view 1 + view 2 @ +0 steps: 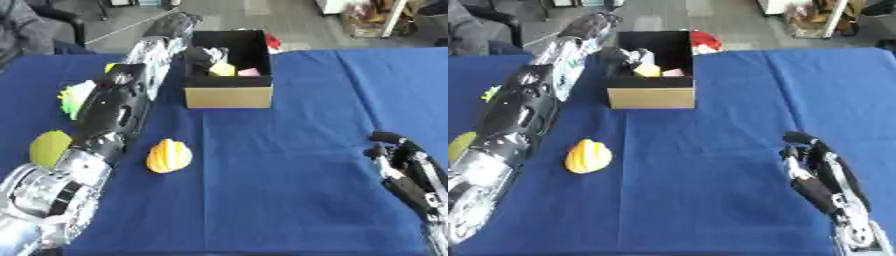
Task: Pick up objects on the table and place them in the box.
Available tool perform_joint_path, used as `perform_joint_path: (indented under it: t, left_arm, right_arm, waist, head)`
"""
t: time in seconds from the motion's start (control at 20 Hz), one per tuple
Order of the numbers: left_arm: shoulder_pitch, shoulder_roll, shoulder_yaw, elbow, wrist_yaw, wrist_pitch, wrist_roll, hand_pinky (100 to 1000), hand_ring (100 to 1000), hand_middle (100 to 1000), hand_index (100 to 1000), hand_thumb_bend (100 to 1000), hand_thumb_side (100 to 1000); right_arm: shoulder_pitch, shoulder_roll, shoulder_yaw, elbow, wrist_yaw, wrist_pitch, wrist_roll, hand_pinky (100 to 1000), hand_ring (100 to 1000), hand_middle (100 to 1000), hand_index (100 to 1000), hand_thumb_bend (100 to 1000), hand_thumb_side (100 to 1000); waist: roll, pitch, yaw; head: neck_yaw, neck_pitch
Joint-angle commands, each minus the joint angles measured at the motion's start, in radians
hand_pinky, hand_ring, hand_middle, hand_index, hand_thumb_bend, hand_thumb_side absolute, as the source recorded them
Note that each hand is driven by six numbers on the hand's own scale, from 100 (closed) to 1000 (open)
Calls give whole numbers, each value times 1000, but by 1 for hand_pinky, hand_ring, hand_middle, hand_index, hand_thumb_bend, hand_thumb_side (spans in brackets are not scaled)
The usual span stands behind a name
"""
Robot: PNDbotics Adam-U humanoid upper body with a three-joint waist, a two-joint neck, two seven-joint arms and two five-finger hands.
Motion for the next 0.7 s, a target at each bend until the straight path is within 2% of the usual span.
perform_joint_path:
  t: [0.05,0.25,0.35,0.45,0.5,0.7]
  left_arm:
    - [-10,76,-30,-72,74,-114,-60,803,732,795,947,458,750]
    - [28,194,-98,-182,245,-352,-223,804,696,743,917,461,641]
    - [61,257,-125,-244,323,-435,-311,801,682,717,894,453,595]
    - [100,314,-151,-304,394,-493,-394,805,679,709,884,461,496]
    - [124,340,-164,-334,428,-515,-430,810,682,711,883,475,484]
    - [218,415,-225,-432,521,-574,-563,817,694,720,884,524,531]
  right_arm:
    - [-9,-16,-8,-10,0,-3,-1,758,665,744,802,100,359]
    - [-6,-21,-11,-10,3,-3,-4,758,665,744,802,100,362]
    - [-5,-24,-12,-11,5,-3,-5,758,665,744,802,100,364]
    - [-4,-27,-14,-11,6,-3,-6,758,665,744,802,100,362]
    - [-3,-29,-14,-11,7,-3,-7,758,665,744,802,100,362]
    - [-4,-32,-14,-13,9,-3,-6,758,664,744,802,100,362]
  waist:
    - [-8,-21,2]
    - [1,-23,10]
    - [6,-24,15]
    - [10,-24,19]
    - [13,-24,21]
    - [19,-23,22]
  head:
    - [-5,4]
    - [-14,4]
    - [-19,4]
    - [-23,4]
    - [-23,4]
    - [-28,4]
